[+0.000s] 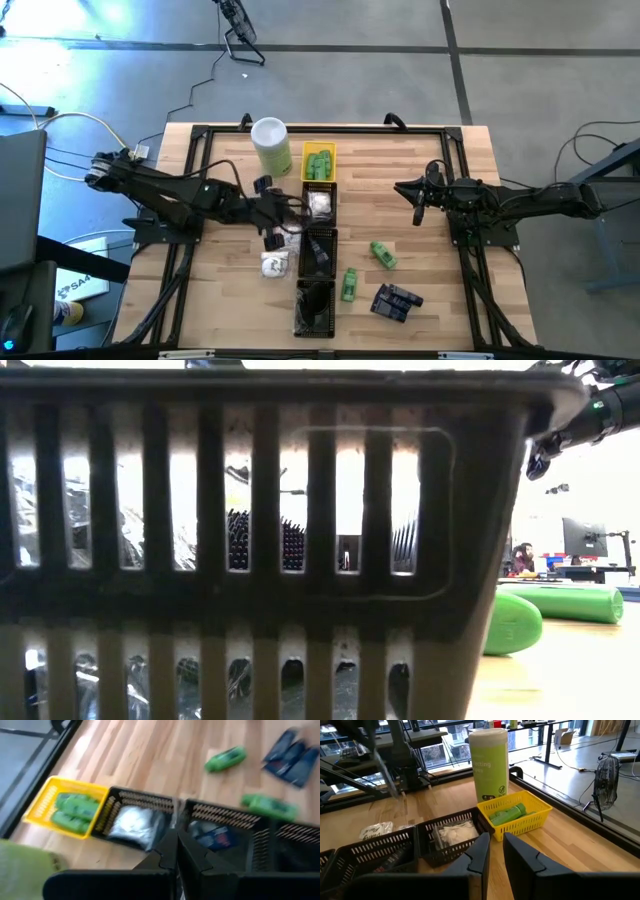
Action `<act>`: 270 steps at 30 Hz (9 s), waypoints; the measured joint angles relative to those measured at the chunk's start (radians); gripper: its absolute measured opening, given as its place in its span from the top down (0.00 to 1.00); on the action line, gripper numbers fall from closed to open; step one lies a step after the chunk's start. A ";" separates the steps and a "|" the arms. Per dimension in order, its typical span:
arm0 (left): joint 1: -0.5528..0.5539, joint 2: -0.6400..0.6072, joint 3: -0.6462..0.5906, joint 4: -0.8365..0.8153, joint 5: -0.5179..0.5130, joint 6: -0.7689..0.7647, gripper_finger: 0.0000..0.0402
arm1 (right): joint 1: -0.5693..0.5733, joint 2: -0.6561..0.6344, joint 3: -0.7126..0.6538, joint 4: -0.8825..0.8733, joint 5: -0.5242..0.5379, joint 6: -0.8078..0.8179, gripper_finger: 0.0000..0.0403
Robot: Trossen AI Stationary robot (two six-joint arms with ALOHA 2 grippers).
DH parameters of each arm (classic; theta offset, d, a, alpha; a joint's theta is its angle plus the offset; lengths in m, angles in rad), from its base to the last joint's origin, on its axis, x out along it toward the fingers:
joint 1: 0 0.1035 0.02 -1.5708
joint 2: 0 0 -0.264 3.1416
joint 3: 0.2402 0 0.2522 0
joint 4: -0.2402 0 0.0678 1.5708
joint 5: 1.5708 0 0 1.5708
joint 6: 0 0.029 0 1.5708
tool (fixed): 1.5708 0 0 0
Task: Pick & Place Travel size toiletries
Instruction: Put the black hairbrush into the bottom black basket
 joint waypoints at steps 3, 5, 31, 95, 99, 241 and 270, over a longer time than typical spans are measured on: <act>-0.035 0.000 0.002 0.055 0.000 -0.042 1.00 | 0.000 0.000 0.000 0.004 0.000 -0.013 0.89; -0.058 0.005 0.002 0.089 0.000 -0.066 1.00 | 0.000 0.000 0.000 0.004 0.000 -0.015 0.89; -0.100 0.079 0.002 0.011 -0.015 -0.197 1.00 | 0.000 0.000 0.000 0.050 0.000 -0.099 0.89; 0.203 -0.204 -0.330 -0.479 0.243 -0.486 0.64 | 0.000 0.000 0.000 0.042 0.003 -0.101 0.89; 0.203 -0.349 -0.395 -0.399 0.243 -0.495 0.70 | 0.000 0.000 0.000 0.043 0.003 -0.100 0.89; 0.091 -0.118 -1.036 1.091 0.426 -0.942 0.27 | 0.000 0.000 0.000 0.044 0.000 -0.120 0.89; 0.091 -0.001 -1.000 1.173 0.441 -0.924 0.46 | 0.000 0.000 0.000 0.044 0.000 -0.120 0.89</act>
